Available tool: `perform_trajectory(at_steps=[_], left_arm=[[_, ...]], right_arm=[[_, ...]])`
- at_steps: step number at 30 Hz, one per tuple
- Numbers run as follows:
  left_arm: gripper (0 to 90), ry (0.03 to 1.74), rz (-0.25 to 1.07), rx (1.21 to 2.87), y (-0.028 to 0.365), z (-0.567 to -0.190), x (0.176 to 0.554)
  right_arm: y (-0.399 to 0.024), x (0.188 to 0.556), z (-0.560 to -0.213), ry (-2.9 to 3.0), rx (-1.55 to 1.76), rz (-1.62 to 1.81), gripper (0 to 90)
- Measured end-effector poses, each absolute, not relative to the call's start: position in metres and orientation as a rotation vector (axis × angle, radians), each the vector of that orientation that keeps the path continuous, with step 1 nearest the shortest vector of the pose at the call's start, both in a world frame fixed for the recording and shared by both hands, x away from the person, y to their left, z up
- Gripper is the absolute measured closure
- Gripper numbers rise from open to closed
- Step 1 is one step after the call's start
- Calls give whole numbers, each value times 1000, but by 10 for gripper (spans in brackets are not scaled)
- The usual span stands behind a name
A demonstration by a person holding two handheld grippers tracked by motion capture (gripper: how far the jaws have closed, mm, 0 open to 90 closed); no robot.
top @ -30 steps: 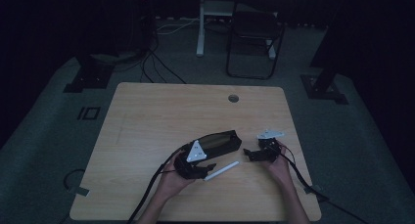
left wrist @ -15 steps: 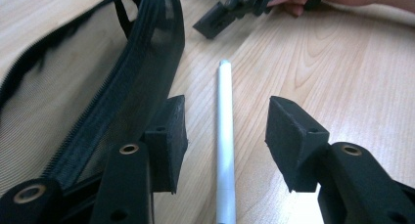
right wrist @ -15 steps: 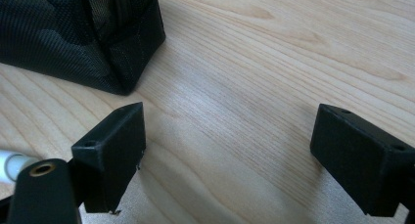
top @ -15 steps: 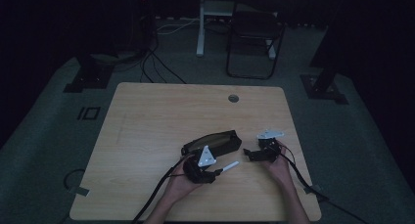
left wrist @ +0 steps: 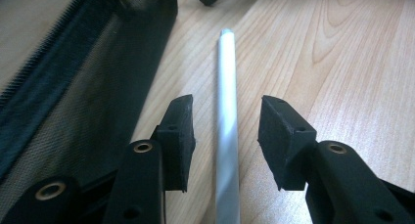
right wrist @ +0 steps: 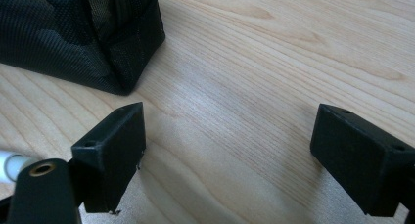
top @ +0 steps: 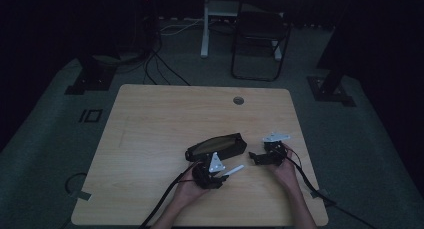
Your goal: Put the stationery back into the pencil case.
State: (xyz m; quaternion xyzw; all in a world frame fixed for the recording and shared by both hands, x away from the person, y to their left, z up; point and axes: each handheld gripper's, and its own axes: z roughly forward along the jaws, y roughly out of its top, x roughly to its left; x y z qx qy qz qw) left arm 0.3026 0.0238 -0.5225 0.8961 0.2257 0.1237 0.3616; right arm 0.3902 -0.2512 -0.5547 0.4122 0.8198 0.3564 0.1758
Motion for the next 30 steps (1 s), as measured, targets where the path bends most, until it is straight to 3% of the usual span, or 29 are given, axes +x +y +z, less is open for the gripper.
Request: perform_trajectory(at_steps=[30], left_arm=[[650,598,263,2345,29,-541,304]], right_arm=[[-251,390,-555,2322,1168,1009,133]])
